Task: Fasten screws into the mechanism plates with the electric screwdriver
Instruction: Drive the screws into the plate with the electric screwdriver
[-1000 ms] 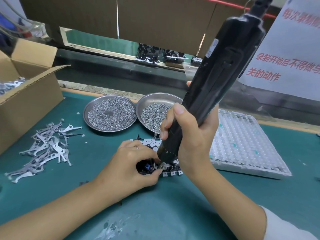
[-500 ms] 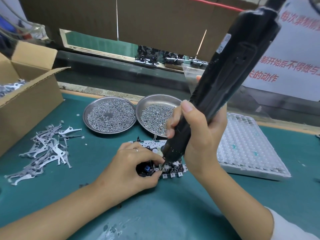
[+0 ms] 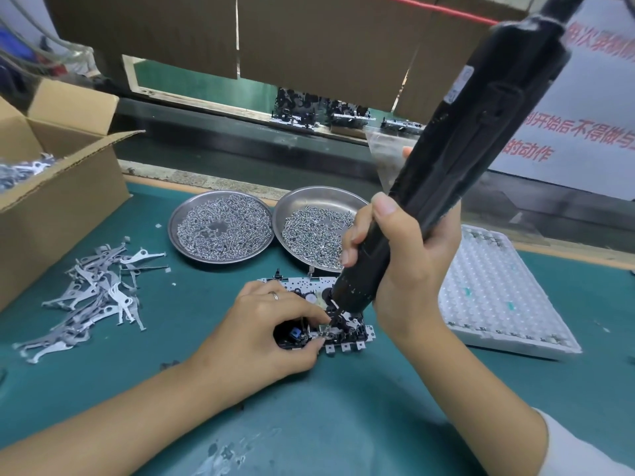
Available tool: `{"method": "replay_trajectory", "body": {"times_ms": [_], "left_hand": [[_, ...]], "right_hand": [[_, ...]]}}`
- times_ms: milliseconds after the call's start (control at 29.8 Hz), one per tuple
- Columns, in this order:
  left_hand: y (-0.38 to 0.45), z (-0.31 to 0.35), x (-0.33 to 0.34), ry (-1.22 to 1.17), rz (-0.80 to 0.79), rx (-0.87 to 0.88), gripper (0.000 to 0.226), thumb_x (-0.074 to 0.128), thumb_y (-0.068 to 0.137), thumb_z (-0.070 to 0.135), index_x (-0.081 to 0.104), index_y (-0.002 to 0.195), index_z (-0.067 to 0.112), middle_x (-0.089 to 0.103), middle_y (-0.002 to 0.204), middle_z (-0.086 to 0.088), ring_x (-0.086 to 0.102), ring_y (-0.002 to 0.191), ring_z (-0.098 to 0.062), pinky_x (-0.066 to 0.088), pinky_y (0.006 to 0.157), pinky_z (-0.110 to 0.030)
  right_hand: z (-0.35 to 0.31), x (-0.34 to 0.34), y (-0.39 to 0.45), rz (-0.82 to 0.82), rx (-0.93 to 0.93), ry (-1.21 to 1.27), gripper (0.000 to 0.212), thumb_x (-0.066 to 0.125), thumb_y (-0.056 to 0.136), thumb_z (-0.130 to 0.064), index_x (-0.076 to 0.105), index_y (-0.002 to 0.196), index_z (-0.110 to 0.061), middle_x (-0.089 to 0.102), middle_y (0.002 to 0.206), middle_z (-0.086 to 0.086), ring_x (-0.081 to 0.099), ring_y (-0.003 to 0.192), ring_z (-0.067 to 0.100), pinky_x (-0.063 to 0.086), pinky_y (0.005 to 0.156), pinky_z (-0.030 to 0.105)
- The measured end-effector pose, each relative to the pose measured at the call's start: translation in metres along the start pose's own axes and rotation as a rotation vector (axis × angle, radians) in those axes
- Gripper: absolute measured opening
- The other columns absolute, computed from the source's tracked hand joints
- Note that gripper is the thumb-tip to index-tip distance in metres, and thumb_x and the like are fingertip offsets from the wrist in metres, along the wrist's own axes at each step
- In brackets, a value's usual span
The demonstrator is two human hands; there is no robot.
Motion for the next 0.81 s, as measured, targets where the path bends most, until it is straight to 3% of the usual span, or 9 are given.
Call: {"method": "replay_trajectory", "body": {"times_ms": [336,805], "left_hand": [[0.001,0.0,0.0,0.004,-0.009,-0.01,0.02,0.074,0.065,0.03,0.074,0.085,0.028,0.067,0.078,0.022,0.052,0.081,0.0,0.036,0.088,-0.025],[-0.002,0.002,-0.001,0.021,-0.007,-0.006,0.021,0.074,0.064,0.028,0.075,0.085,0.026,0.067,0.078,0.02,0.052,0.08,-0.001,0.036,0.086,-0.026]], "right_hand": [[0.0,-0.003,0.003,0.013,-0.011,-0.027,0.03,0.061,0.077,-0.021,0.042,0.099,-0.016,0.049,0.051,0.001,0.047,0.037,0.021,0.041,0.043,0.028],[0.017,-0.004,-0.003,-0.007,0.057,-0.068,0.019,0.06,0.077,-0.024,0.044,0.084,-0.029,0.048,0.049,0.002,0.044,0.036,0.022,0.038,0.043,0.024]]}}
Point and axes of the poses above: each hand's wrist, its own y-axis towards the middle knuckle, its own x-axis out of the palm, z = x × y, the point moved 8 cm from there along y, towards the middle knuckle
